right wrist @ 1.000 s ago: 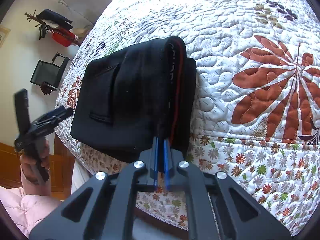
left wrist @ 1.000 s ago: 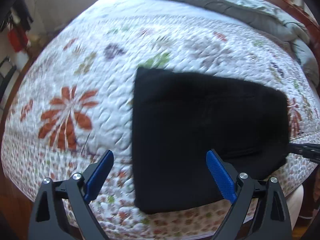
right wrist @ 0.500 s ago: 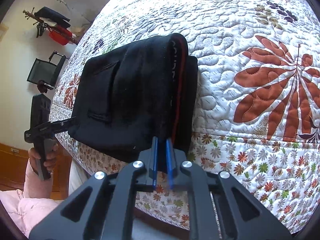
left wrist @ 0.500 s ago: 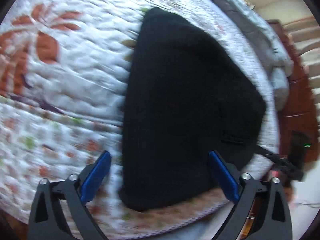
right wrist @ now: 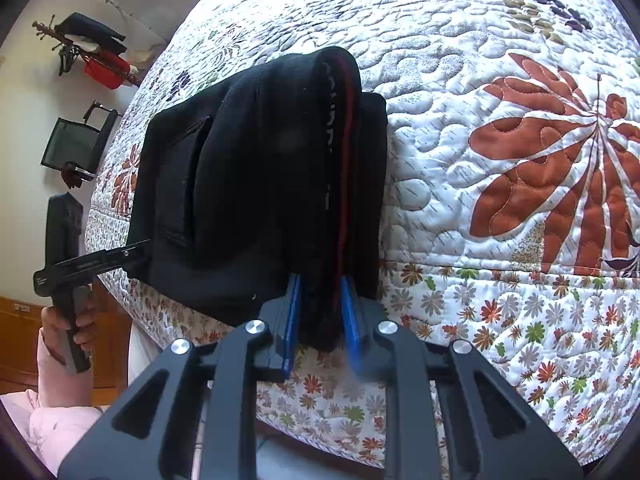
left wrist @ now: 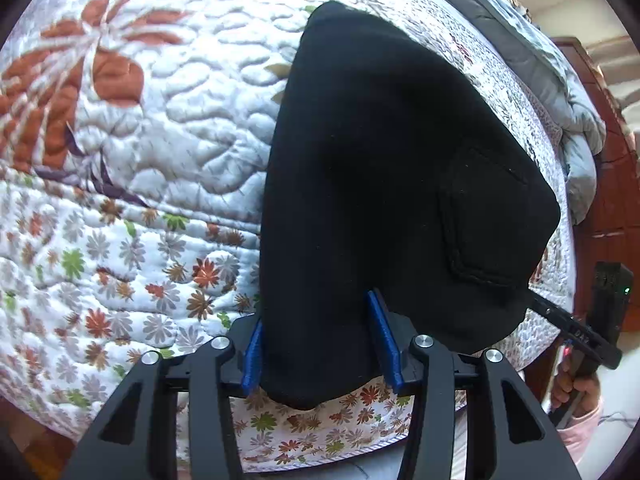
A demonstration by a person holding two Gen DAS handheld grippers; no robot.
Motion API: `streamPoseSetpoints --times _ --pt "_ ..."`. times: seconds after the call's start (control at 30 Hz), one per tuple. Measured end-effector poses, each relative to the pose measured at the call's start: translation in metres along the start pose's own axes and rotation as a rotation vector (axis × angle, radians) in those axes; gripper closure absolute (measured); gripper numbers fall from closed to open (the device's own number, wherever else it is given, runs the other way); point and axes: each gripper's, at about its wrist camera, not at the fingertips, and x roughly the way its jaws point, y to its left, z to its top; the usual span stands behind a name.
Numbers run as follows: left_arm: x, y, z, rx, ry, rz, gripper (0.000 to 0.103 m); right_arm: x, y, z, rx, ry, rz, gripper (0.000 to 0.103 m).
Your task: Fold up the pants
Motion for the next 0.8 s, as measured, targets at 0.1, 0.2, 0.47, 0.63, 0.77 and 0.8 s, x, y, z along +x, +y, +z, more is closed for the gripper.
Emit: streamPoseSetpoints --times 0.1,0.2,0.47,0.63,0.77,0.8 --pt "-0.011 -0.018 0.005 0.049 -0.049 0.104 0.032 -0.009 0.005 0.002 -0.012 -0.010 -0.036 0.072" --pt "-0.019 -0.025 0.019 0.083 -0.094 0.151 0.019 -0.021 0.010 0.006 -0.016 -0.029 -0.040 0.051" --pt "0.016 -0.042 0.039 0.091 0.007 0.065 0.016 0.004 0.002 0.023 0.012 0.043 -0.051 0.020" --pt "0.029 -0.051 0.036 0.120 0.032 0.025 0.008 0.033 -0.011 0.023 0.058 0.091 0.002 0.011" --pt "0.034 -0.058 0.042 0.127 0.044 0.010 0.008 0.039 -0.014 0.029 0.055 0.070 0.028 0.012" --pt "0.034 -0.059 0.043 0.126 0.044 0.011 0.008 0.038 -0.013 0.031 0.053 0.065 0.036 0.020"
